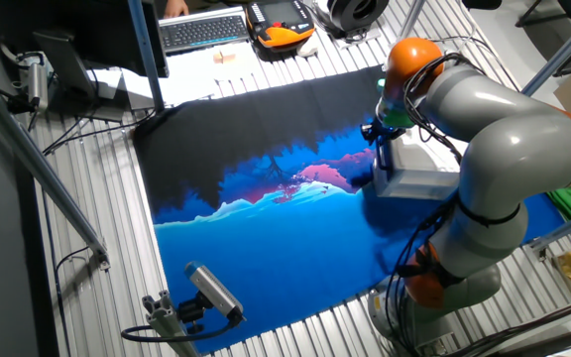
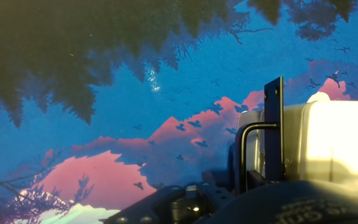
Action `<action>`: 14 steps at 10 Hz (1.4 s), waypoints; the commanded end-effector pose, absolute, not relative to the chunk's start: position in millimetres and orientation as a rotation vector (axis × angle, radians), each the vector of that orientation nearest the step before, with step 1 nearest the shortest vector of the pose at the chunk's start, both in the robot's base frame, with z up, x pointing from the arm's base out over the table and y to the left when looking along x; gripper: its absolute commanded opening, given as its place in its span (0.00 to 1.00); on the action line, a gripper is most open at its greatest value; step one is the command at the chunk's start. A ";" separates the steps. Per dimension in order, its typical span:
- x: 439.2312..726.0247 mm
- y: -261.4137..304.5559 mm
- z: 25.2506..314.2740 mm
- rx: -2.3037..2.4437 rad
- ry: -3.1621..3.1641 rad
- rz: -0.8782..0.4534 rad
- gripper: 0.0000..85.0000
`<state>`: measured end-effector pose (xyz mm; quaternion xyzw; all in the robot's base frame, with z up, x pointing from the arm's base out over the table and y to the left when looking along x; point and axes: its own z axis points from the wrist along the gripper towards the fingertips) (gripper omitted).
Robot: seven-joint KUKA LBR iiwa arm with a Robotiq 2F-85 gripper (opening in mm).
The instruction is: Grasp the handle and open the drawer
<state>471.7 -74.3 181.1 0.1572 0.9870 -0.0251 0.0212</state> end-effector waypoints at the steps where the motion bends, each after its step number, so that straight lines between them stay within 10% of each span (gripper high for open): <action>1: 471.8 -74.5 181.0 0.489 3.064 -0.086 0.40; 2: 471.8 -74.8 181.0 0.489 3.065 -0.085 0.40; 3: 471.7 -75.4 181.1 0.487 3.067 -0.092 0.20; 14: 471.9 -76.2 176.7 0.449 3.057 -0.123 0.20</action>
